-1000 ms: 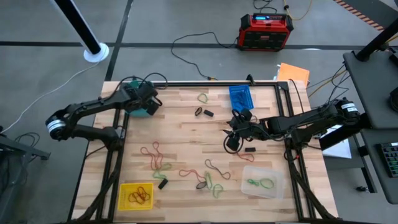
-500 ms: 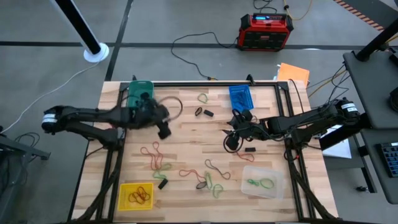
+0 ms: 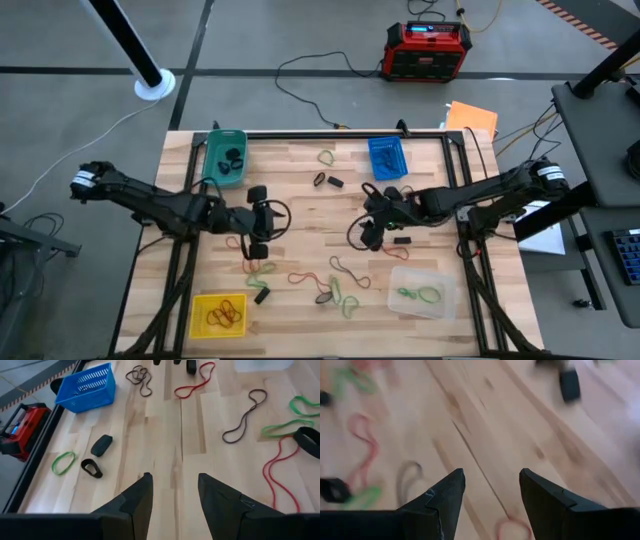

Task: Sort rubber bands into baskets
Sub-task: Put the thin black rubber band into the blue basket

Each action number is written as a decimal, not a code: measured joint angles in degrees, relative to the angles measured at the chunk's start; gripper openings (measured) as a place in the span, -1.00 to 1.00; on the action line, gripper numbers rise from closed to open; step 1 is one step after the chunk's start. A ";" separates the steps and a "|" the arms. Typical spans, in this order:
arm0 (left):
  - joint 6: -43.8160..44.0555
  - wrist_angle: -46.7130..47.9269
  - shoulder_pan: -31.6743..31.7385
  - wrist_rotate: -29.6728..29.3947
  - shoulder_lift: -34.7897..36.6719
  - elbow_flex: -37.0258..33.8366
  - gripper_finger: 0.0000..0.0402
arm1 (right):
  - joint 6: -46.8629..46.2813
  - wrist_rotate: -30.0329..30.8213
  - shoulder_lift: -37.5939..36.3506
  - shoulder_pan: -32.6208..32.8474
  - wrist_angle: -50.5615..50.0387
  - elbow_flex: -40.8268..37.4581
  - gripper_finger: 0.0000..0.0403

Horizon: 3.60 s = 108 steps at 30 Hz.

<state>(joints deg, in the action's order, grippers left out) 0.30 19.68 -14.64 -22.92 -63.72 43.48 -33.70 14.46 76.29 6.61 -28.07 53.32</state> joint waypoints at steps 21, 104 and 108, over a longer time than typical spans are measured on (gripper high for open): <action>2.18 0.05 -0.10 -0.57 -0.04 -0.04 -0.29 | -6.64 -5.75 11.45 0.63 -37.43 9.67 -0.08; -1.08 -8.63 -0.10 -2.62 -0.07 -3.54 -0.29 | 41.13 -11.67 13.12 -19.12 -4.25 -3.29 -0.96; -0.69 -8.70 -0.10 -2.62 -0.07 -3.54 -0.29 | 40.73 -15.25 6.51 -18.89 2.09 -4.66 -0.96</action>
<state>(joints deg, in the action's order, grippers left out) -0.39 10.98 -14.74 -25.54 -63.79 39.94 7.03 -0.79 82.80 -12.28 -25.97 48.66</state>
